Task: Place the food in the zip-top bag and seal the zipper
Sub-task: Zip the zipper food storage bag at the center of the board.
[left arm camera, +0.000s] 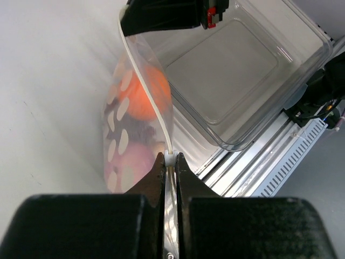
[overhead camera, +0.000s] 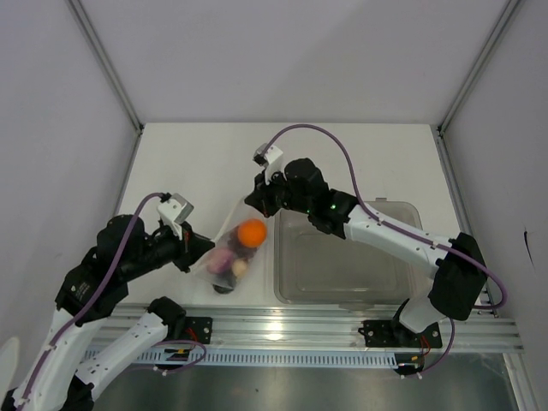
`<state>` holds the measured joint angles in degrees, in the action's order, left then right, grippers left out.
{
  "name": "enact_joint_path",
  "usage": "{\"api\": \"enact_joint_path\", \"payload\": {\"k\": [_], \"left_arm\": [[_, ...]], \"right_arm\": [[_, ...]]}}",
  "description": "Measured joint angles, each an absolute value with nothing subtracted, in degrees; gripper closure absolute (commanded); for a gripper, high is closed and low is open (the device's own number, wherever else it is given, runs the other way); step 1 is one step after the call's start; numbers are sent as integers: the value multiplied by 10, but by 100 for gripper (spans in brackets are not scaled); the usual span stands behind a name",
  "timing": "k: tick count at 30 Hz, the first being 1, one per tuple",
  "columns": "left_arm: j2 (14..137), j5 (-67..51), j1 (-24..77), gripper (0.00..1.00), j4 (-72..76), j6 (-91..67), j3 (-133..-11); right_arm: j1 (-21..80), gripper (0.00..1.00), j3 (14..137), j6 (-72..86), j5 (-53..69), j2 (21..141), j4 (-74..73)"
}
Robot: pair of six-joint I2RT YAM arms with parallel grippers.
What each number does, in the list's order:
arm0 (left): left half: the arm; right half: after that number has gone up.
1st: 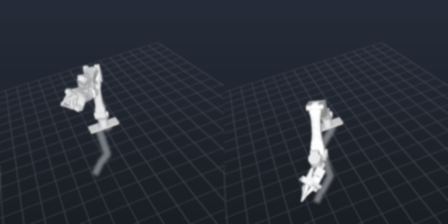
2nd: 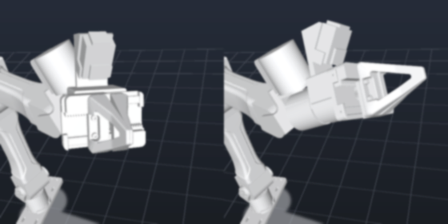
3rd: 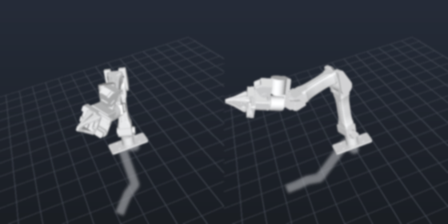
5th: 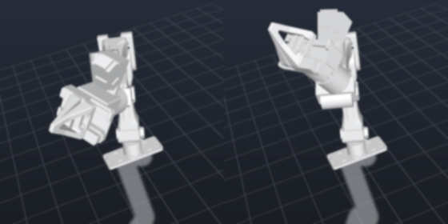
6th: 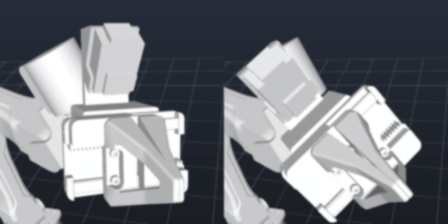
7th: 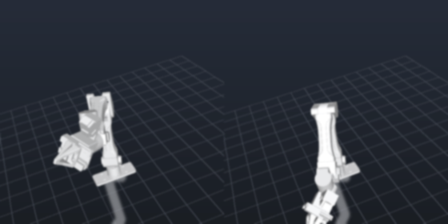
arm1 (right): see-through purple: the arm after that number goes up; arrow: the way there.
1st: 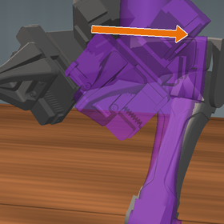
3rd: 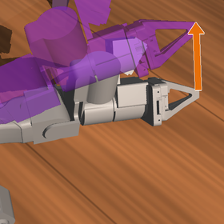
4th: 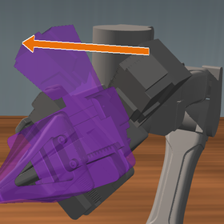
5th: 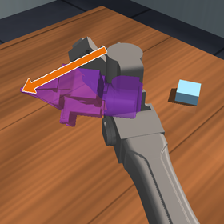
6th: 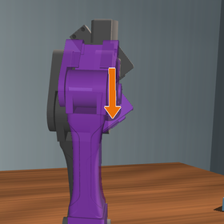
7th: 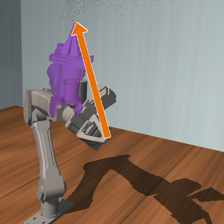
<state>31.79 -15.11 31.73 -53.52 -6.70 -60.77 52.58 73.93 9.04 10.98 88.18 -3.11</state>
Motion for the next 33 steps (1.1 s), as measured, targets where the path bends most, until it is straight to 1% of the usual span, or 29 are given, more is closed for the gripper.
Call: {"api": "enact_joint_path", "payload": {"k": [10, 17, 20, 25, 26, 27, 28, 29, 31, 32, 33], "left_arm": [[284, -138, 317, 97, -557, -86, -613], [263, -119, 317, 97, -578, -90, -613], [257, -106, 317, 100, -586, -92, -613], [236, -74, 317, 99, -591, -119, -604], [230, -67, 317, 87, -590, -128, -598], [225, -61, 317, 80, -588, -137, -592], [222, -55, 317, 77, -587, -145, -586], [220, -50, 317, 67, -588, -153, -581], [215, -43, 317, 55, -584, -165, -573], [213, -36, 317, 39, -581, -171, -568], [211, -30, 317, 32, -579, -176, -567]], "right_arm": [[503, 100, 739, 106, 49, 885, -9], [498, 100, 741, 112, 48, 908, -3], [498, 100, 741, 116, 48, 916, -3], [498, 100, 741, 123, 55, 920, -1], [498, 100, 741, 125, 55, 920, -1], [498, 100, 741, 125, 55, 920, 0], [498, 100, 741, 127, 54, 921, 1], [498, 100, 741, 127, 49, 921, 1], [495, 100, 741, 127, 42, 923, 1], [494, 100, 741, 129, 37, 924, 1], [493, 100, 741, 129, 33, 924, 1]]}}
